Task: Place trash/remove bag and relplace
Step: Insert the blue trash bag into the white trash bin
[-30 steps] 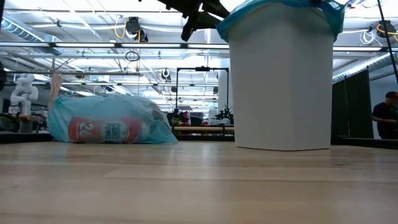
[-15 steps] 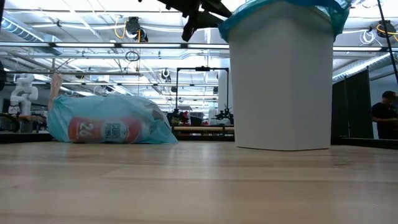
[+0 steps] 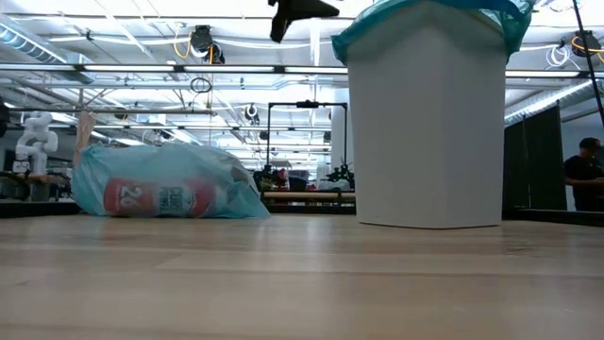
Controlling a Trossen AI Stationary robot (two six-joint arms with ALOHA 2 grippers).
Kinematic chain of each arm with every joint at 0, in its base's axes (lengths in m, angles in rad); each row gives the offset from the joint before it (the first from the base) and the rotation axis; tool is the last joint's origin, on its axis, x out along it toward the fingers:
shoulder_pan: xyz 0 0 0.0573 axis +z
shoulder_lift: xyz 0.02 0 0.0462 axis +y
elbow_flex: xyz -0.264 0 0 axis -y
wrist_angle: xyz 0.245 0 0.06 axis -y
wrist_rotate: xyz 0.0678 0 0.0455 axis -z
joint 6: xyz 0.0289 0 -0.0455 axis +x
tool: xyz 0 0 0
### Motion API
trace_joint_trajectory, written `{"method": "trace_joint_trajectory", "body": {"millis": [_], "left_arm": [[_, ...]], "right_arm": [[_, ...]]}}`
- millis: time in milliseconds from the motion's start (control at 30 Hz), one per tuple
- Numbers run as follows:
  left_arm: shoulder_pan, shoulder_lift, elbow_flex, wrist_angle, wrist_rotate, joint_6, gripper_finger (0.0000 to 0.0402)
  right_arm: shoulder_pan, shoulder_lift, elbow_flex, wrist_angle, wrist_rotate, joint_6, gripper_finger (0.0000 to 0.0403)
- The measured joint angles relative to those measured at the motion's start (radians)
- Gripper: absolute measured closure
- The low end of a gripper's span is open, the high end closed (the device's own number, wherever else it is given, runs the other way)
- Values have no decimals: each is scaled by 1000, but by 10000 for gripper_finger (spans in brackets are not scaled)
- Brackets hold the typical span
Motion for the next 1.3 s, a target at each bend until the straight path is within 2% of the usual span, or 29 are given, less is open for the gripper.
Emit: {"method": "trace_joint_trajectory", "body": {"millis": [100, 200, 300, 367, 467, 600, 700, 767, 967, 1300], "left_arm": [[-2, -24, 0, 8, 8, 42, 288], [-15, -40, 2, 13, 42, 95, 288], [-38, -39, 1, 15, 53, 104, 288], [-52, -28, 1, 31, 53, 88, 288], [-65, -17, 1, 65, 53, 96, 288], [-86, -3, 1, 124, 63, 214, 288], [-101, 3, 1, 127, 58, 291, 288], [-106, 4, 1, 115, 55, 298, 288], [-108, 5, 1, 112, 48, 297, 288], [-128, 44, 2, 110, 53, 287, 288]], "right_arm": [[0, -29, 0, 13, 94, 2, 220], [-12, -54, 0, 9, 290, 51, 222], [-76, -75, 0, 0, 461, 115, 238], [-154, -85, 0, -14, 498, 155, 258], [-291, -90, 0, -16, 409, 150, 291], [-446, -74, 0, -25, 249, 86, 314], [-536, -50, 0, -20, 184, 52, 311], [-593, -31, 0, -6, 146, 28, 302], [-782, 45, 0, 37, -58, -58, 292], [-982, 114, 0, 144, -204, -110, 326]]}}
